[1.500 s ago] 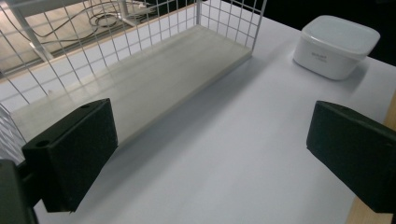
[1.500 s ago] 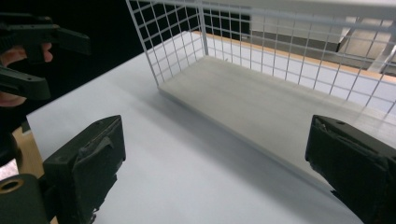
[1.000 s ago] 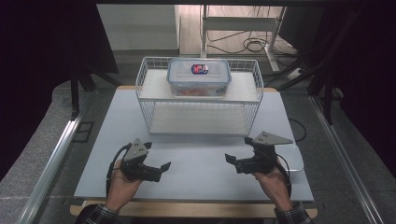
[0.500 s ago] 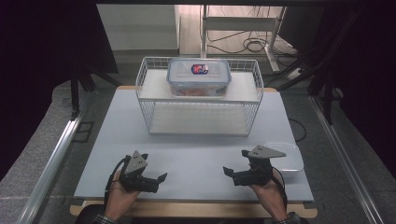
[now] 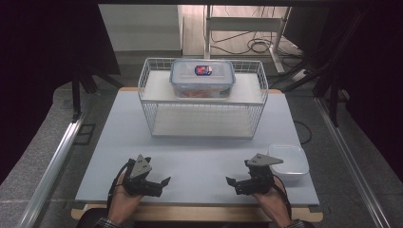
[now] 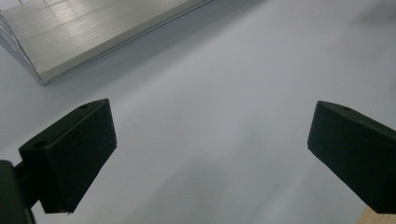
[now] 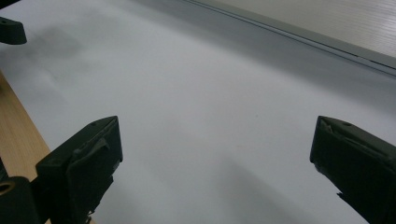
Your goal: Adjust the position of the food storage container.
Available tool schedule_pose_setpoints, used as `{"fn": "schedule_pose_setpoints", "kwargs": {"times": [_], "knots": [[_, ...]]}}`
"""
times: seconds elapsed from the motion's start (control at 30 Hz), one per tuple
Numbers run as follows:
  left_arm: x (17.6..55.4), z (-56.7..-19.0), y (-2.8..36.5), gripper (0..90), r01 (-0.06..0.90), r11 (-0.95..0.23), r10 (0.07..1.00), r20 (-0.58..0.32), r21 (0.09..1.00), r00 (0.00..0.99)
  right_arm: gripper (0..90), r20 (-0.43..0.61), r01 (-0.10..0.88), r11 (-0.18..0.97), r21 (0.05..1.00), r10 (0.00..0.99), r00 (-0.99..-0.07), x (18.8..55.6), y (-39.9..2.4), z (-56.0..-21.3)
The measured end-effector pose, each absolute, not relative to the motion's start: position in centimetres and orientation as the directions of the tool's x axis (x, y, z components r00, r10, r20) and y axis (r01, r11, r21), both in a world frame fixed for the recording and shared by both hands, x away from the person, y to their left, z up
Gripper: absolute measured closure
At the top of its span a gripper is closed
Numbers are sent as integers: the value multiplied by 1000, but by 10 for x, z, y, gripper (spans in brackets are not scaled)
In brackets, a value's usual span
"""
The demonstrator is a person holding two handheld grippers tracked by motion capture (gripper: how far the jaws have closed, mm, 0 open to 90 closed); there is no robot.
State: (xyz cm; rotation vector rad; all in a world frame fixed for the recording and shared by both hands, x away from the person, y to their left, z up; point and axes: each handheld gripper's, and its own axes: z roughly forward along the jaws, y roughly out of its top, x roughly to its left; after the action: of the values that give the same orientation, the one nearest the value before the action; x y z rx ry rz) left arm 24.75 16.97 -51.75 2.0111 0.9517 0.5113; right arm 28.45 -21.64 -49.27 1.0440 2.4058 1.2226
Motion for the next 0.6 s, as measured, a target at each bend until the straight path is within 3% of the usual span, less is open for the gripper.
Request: {"fn": "schedule_pose_setpoints", "kwargs": {"times": [0.23, 0.3, 0.47, 0.6], "knots": [[248, -518, 173, 12, 444, -354, 780, -2, 823, 626, 0, 130, 524, 373, 766, 708, -694, 287, -218, -490], [249, -518, 173, 12, 446, -354, 780, -4, 822, 626, 33, 111, 517, 376, 769, 718, -687, 288, -219, -487], [249, -518, 174, 13, 446, -352, 780, -5, 823, 626, 218, 102, 510, 331, 794, 755, -648, 289, -234, -473], [249, -518, 174, 13, 446, -351, 780, -7, 824, 626, 448, 113, 529, 311, 790, 774, -623, 292, -253, -466]]}}
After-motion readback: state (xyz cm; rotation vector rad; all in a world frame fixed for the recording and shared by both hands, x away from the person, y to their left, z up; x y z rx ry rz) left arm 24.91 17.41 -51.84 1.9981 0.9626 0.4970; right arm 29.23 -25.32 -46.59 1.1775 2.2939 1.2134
